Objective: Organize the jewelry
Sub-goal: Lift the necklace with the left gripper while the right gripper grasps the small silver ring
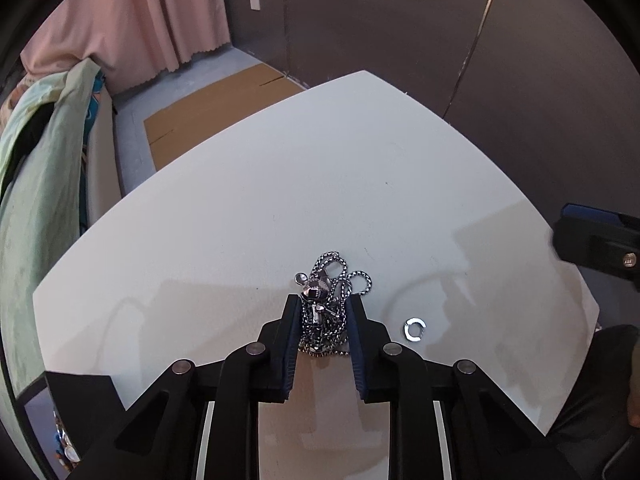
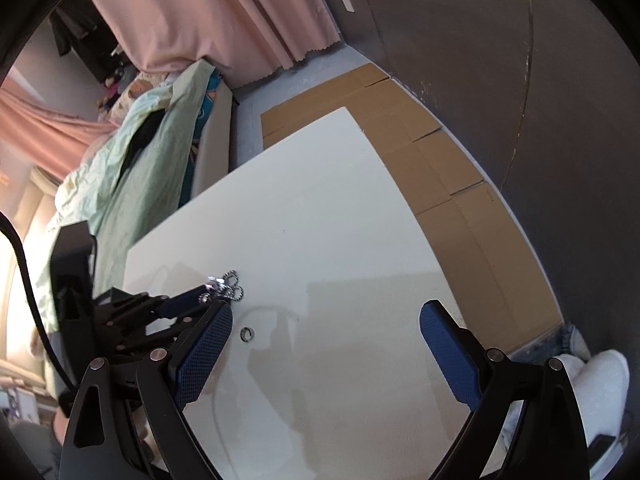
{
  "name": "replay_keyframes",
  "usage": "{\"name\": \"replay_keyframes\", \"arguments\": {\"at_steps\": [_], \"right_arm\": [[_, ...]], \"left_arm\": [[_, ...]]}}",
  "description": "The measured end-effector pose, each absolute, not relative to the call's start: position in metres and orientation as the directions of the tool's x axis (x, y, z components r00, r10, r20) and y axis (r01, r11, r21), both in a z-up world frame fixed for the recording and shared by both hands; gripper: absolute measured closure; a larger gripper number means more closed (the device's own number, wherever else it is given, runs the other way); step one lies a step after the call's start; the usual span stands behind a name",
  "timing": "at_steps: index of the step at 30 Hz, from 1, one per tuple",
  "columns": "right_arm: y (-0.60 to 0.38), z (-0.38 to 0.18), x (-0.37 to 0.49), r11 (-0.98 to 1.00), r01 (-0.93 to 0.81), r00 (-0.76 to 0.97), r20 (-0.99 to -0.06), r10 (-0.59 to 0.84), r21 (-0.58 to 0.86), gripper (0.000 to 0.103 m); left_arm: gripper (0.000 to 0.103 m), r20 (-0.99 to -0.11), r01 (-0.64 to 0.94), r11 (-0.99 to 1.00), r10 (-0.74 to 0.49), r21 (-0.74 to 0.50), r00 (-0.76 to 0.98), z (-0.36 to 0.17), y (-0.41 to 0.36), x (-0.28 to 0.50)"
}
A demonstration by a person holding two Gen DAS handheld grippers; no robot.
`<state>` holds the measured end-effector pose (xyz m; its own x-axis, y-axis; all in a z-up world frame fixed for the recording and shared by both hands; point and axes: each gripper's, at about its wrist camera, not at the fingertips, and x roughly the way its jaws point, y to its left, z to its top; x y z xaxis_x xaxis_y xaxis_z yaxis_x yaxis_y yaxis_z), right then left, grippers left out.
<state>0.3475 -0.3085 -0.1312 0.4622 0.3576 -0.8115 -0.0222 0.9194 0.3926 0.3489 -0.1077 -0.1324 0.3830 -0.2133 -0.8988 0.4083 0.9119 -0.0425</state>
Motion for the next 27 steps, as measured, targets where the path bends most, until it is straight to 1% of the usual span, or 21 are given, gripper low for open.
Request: {"name": "replay_keyframes", "arguments": {"at_steps": [5,8,12,18,21,24,27], "right_arm": [[-0.299,-0.134,0.349,0.933,-0.041,0.454,-0.825,0.337,0.359,0.007],[-0.290,-0.135,0.350,0.936,-0.060,0.448,-0.829,0.335,0.346,0.011],[-0.274,-0.136,0.351,0.940,-0.099,0.441,-0.833,0.335,0.327,0.022],[-0.252,-0.135,0.348,0.949,-0.159,0.443,-0.840,0.314,0.271,0.024],[-0.249,-0.137,0.350,0.947,-0.162,0.426,-0.846,0.320,0.277,0.032],[-0.244,-0.139,0.351,0.944,-0.168,0.416,-0.848,0.328,0.282,0.034],[-0.238,-0.140,0.353,0.934,-0.184,0.397,-0.846,0.357,0.307,0.043]], "left_arm": [[0.080,-0.881,0.405,0.911,-0.250,-0.075,0.402,-0.122,-0.099,0.347],[0.080,-0.871,0.399,0.914,-0.250,-0.069,0.422,-0.114,-0.095,0.347],[0.080,-0.854,0.383,0.920,-0.269,-0.090,0.446,-0.101,-0.083,0.346],[0.080,-0.822,0.354,0.927,-0.294,-0.121,0.489,-0.080,-0.061,0.338],[0.080,-0.807,0.340,0.931,-0.302,-0.134,0.507,-0.072,-0.052,0.334],[0.080,-0.789,0.330,0.933,-0.312,-0.148,0.529,-0.061,-0.042,0.330],[0.080,-0.772,0.321,0.934,-0.320,-0.158,0.549,-0.052,-0.033,0.325]]}}
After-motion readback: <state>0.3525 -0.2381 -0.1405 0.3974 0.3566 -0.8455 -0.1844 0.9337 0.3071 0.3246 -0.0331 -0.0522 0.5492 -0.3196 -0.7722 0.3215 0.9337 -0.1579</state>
